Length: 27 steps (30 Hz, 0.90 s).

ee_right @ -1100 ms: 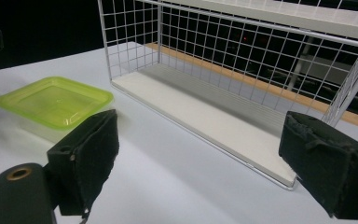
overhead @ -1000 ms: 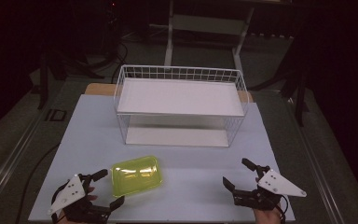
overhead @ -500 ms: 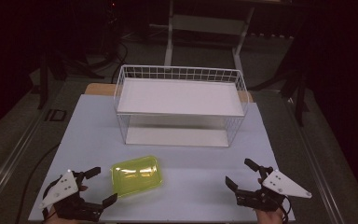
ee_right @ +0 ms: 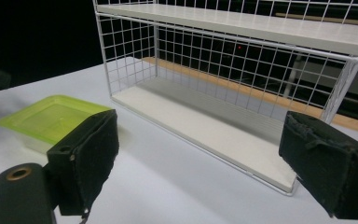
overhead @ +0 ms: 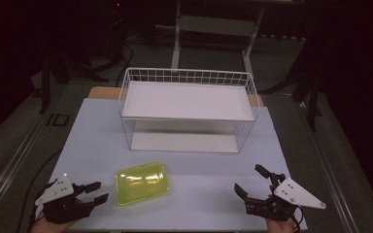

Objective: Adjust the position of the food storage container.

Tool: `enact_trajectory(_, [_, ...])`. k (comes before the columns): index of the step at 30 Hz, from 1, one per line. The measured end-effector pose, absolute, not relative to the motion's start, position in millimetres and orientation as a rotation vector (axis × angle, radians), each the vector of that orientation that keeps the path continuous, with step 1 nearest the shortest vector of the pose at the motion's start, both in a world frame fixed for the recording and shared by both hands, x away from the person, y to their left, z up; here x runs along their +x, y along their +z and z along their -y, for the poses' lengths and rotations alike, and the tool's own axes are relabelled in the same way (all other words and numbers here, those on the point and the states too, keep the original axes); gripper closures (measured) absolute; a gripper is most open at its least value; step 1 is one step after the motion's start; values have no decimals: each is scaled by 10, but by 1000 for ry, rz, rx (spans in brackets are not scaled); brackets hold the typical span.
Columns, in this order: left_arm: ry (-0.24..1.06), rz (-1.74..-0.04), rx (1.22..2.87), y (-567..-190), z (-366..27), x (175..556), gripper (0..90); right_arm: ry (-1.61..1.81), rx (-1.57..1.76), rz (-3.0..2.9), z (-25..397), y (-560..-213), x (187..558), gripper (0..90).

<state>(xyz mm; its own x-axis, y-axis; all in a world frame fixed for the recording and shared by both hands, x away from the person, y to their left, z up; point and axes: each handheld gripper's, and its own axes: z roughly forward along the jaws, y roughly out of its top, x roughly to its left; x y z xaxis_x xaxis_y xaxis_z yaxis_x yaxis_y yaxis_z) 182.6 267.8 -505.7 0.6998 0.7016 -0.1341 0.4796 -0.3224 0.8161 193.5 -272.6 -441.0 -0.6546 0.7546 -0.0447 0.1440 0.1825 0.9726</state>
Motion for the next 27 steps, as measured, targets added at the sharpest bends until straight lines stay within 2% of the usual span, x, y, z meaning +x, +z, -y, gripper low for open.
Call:
enact_trajectory(4, [254,-955,2078,-5187,-2621,1911,735,1508,841,-1915,2733,-4403,1932,120])
enact_trajectory(8, [263,-969,2156,-5285,-2519,1992,897,1502,842,-1944,2730,-4422,1953,120])
enact_trajectory(27, [221,-960,2159,-5369,-2273,2365,900,1499,832,-1967,2730,-4432,1961,120])
